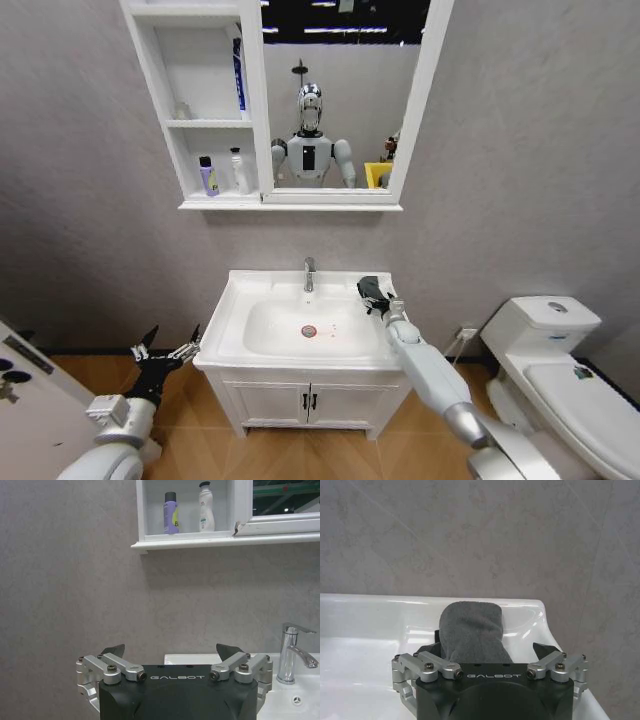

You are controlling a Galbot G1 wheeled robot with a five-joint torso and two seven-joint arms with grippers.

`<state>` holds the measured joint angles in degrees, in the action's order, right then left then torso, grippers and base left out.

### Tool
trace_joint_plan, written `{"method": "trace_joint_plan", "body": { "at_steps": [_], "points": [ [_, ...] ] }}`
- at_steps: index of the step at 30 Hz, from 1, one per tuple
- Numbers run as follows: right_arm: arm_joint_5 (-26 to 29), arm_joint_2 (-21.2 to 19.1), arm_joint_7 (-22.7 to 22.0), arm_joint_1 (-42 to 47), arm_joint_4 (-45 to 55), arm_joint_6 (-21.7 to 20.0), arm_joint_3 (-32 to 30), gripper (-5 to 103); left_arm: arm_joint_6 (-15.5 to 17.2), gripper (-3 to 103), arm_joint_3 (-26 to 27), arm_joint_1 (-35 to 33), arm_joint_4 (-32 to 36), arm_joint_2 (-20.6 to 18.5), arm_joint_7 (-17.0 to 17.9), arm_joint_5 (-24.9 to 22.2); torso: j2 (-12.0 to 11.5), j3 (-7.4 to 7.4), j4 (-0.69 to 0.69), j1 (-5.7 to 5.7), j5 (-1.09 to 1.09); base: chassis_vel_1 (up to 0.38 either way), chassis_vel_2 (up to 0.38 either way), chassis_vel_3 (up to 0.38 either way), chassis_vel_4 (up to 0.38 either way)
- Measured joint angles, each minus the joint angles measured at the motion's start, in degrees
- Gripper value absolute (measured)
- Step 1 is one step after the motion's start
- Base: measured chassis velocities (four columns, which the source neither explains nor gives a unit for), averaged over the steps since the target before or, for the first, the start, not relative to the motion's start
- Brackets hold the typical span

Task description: Move facial cleanser and shampoo from washbasin to cabinet, then wipe washbasin with towel.

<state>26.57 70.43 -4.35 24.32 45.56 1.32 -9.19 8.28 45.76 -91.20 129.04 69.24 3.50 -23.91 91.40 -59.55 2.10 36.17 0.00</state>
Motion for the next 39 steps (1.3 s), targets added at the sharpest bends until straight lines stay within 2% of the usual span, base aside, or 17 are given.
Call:
{"method": "trace_joint_plan", "body": {
  "at_steps": [5, 6, 9, 12, 15, 17, 20, 25, 27, 28, 30, 34, 35, 36, 38, 39],
  "points": [
    [-0.4, 0.3, 1.7, -2.4, -3.7, 0.7, -0.1, 100, 0.0, 100, 0.0, 0.0, 0.0, 0.0, 0.0, 0.0, 0.0, 0.00, -0.01, 0.00, 0.00, 0.000, 0.000, 0.000, 0.000],
    [-0.6, 0.7, 2.3, -3.5, -5.2, 1.0, -0.1, 103, 0.0, 100, 0.0, 0.0, 0.0, 0.0, 0.0, 0.0, 0.0, 0.00, -0.01, 0.00, 0.01, 0.000, 0.000, 0.000, 0.000],
    [-0.9, 1.1, 2.8, -4.3, -6.4, 1.2, -0.2, 101, 0.0, 100, 0.0, 0.0, 0.0, 0.0, 0.0, 0.0, 0.0, 0.00, 0.00, 0.00, 0.01, 0.000, 0.000, 0.000, 0.000],
    [-2.0, 1.9, 3.8, -6.7, -9.3, 1.4, -0.4, 85, 0.0, 100, 0.0, 0.0, 0.0, 0.0, 0.0, 0.0, 0.0, 0.00, 0.01, 0.00, 0.00, 0.000, 0.000, 0.000, 0.000],
    [-2.4, 2.1, 4.0, -7.0, -10.0, 1.1, -0.4, 81, 0.0, 100, 0.0, 0.0, 0.0, 0.0, 0.0, 0.0, 0.0, 0.00, 0.01, 0.00, 0.01, 0.000, 0.000, 0.000, 0.000],
    [-2.7, 2.3, 4.3, -7.1, -10.6, 0.8, -0.5, 71, 0.0, 100, 0.0, 0.0, 0.0, 0.0, 0.0, 0.0, 0.0, 0.00, 0.00, 0.00, 0.00, 0.000, 0.000, 0.000, 0.000],
    [-2.8, 2.5, 4.4, -6.5, -10.6, 0.5, -0.5, 67, 0.0, 100, 0.0, 0.0, 0.0, 0.0, 0.0, 0.0, 0.0, 0.00, 0.00, -0.01, 0.00, 0.000, 0.000, 0.000, 0.000],
    [-2.9, 2.6, 4.5, -5.8, -10.6, 0.3, -0.4, 74, 0.0, 100, 0.0, 0.0, 0.0, 0.0, 0.0, 0.0, 0.0, 0.00, -0.01, -0.01, 0.01, 0.000, 0.000, 0.000, 0.000],
    [-2.8, 2.6, 4.5, -5.5, -9.9, 0.2, -0.5, 83, 0.0, 100, 0.0, 0.0, 0.0, 0.0, 0.0, 0.0, 0.0, 0.00, 0.00, 0.00, 0.01, 0.000, 0.000, 0.000, 0.000],
    [-2.8, 2.6, 4.5, -5.5, -9.9, 0.2, -0.5, 83, 0.0, 100, 0.0, 0.0, 0.0, 0.0, 0.0, 0.0, 0.0, 0.00, 0.00, 0.00, 0.01, 0.000, 0.000, 0.000, 0.000],
    [-2.6, 2.5, 4.5, -5.6, -9.7, -0.1, -0.5, 94, 0.0, 100, 0.0, 0.0, 0.0, 0.0, 0.0, 0.0, 0.0, 0.00, -0.01, 0.00, 0.00, 0.000, 0.000, 0.000, 0.000],
    [-2.5, 2.6, 5.5, -6.7, -11.0, -0.5, -0.6, 101, 0.0, 100, 0.0, 0.0, 0.0, 0.0, 0.0, 0.0, 0.0, 0.00, -0.01, 0.00, 0.00, 0.000, 0.000, 0.000, 0.000],
    [-2.5, 2.6, 5.7, -6.8, -11.1, -0.8, -0.6, 96, 0.0, 100, 0.0, 0.0, 0.0, 0.0, 0.0, 0.0, 0.0, 0.00, 0.00, 0.00, 0.00, 0.000, 0.000, 0.000, 0.000],
    [-2.5, 2.6, 5.7, -6.8, -11.1, -0.8, -0.6, 96, 0.0, 100, 0.0, 0.0, 0.0, 0.0, 0.0, 0.0, 0.0, 0.00, 0.00, 0.00, 0.00, 0.000, 0.000, 0.000, 0.000],
    [-2.5, 2.8, 6.0, -7.0, -11.3, -1.2, -0.9, 86, 0.0, 100, 0.0, 0.0, 0.0, 0.0, 0.0, 0.0, 0.0, 0.00, 0.00, 0.00, 0.00, 0.000, 0.000, 0.000, 0.000],
    [-2.5, 2.8, 6.0, -7.0, -11.3, -1.2, -0.9, 86, 0.0, 100, 0.0, 0.0, 0.0, 0.0, 0.0, 0.0, 0.0, 0.00, 0.00, 0.00, 0.00, 0.000, 0.000, 0.000, 0.000]
  ]
}}
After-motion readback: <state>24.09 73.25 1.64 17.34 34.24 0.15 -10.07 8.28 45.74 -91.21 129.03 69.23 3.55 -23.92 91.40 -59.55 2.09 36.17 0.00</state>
